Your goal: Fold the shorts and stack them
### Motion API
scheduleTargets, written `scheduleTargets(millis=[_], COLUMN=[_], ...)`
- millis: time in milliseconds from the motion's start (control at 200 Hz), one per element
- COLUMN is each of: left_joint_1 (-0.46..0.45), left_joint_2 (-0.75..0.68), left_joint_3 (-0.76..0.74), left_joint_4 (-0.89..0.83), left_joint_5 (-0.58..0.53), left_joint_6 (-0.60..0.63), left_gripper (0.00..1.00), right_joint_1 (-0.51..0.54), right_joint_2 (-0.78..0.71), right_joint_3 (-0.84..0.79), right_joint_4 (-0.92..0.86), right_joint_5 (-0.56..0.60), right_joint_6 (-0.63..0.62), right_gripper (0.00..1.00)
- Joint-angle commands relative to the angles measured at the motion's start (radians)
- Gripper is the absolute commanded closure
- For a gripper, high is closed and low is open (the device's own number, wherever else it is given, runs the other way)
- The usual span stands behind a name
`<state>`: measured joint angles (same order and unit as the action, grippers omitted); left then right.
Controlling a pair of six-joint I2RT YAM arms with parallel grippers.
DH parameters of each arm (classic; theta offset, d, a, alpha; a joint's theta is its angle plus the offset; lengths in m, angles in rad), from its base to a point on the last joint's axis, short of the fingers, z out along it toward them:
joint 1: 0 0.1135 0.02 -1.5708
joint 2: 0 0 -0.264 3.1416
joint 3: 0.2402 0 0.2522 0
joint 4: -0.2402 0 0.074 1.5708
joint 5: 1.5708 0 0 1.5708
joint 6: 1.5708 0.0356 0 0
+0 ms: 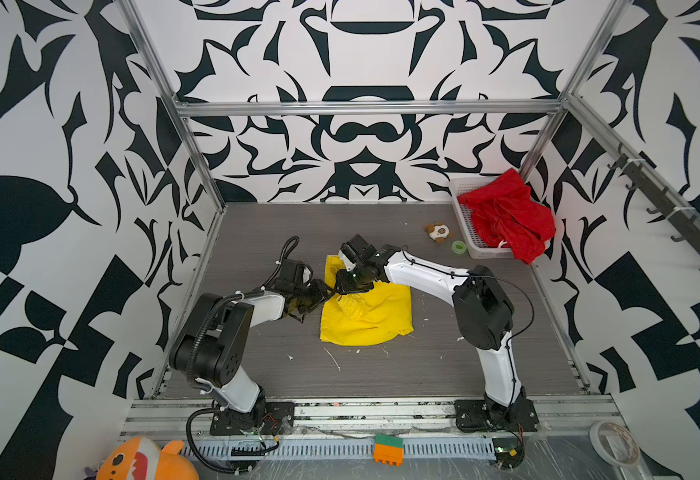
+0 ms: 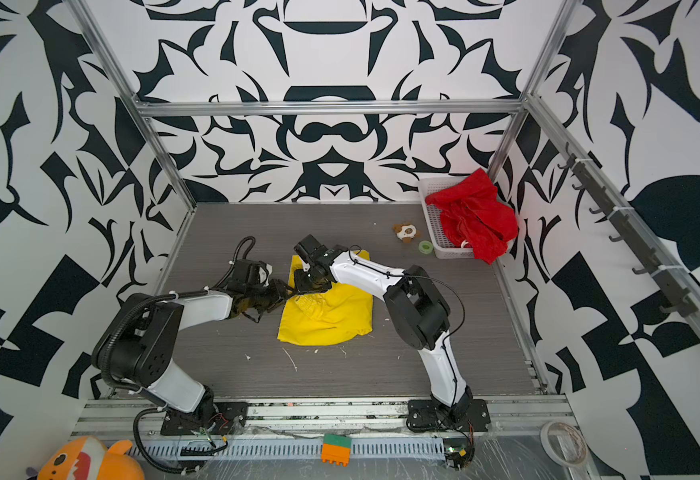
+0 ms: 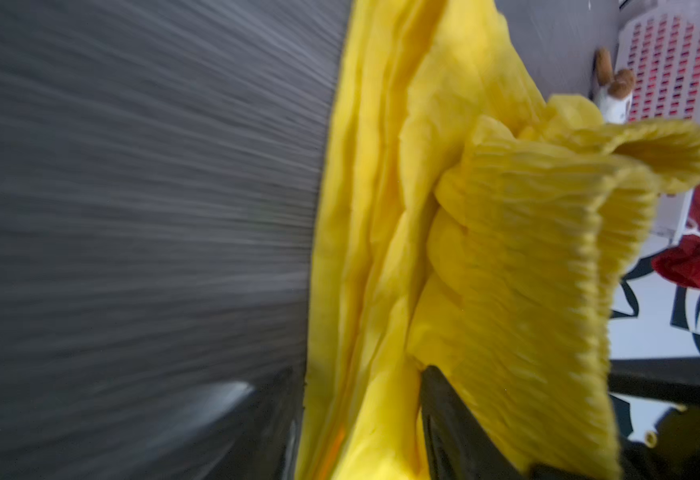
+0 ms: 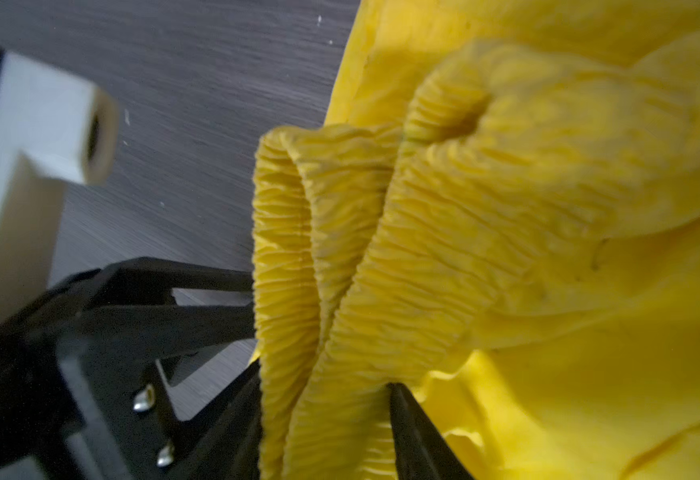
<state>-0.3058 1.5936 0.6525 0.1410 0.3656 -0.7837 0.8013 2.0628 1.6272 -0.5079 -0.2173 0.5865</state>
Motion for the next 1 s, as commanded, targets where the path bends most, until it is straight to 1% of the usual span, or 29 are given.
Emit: scheduleTargets(millis=[0, 80, 150, 200, 300, 440, 570, 660, 805, 995], left_joint_1=[0.036, 0.063, 0.095, 0.115, 0.132, 0.134, 0.134, 0.133, 0.133, 0.132], left_joint_2=[-0.069, -0.129, -0.175, -0.199, -0.219, -0.179, -0.103, -0.045, 0.018, 0.091], left_joint_3=[-0.038, -0.062, -0.094, -0.117, -0.143, -0.155, -0.169, -0.172, -0.171, -0.157], left_joint_4=[-0.038, -0.015, 0.029, 0.07, 0.126, 0.185, 0.266, 0.309, 0.337, 0.368], left_joint_5=[0.015, 0.037, 0.07, 0.102, 0.147, 0.193, 0.226, 0.245, 0.252, 0.271], left_joint_6=[-0.016, -0.038, -0.072, -0.1, -0.128, -0.145, -0.183, -0.202, -0.2, -0.199], left_gripper=[0.41, 0.34, 0.31, 0.29, 0.26, 0.23, 0.22, 0.23, 0.24, 0.25], right_joint_1=[0.004, -0.003, -0.015, -0.027, -0.042, -0.045, -0.045, -0.05, -0.053, -0.051], right_joint_2=[-0.128, -0.199, -0.263, -0.306, -0.333, -0.251, -0.162, -0.107, -0.038, 0.008], right_joint_3=[-0.013, -0.049, -0.107, -0.155, -0.218, -0.205, -0.198, -0.195, -0.194, -0.215], right_joint_4=[0.078, 0.088, 0.123, 0.151, 0.168, 0.147, 0.173, 0.181, 0.21, 0.267], right_joint_5=[-0.042, -0.055, -0.079, -0.076, -0.028, -0.036, -0.019, -0.007, -0.032, -0.074], right_joint_6=[-0.001, -0.01, -0.002, 0.008, 0.012, -0.003, 0.029, 0.049, 0.069, 0.104], right_gripper=[0.45, 0.44, 0.44, 0.44, 0.49, 0.64, 0.78, 0.82, 0.89, 0.94])
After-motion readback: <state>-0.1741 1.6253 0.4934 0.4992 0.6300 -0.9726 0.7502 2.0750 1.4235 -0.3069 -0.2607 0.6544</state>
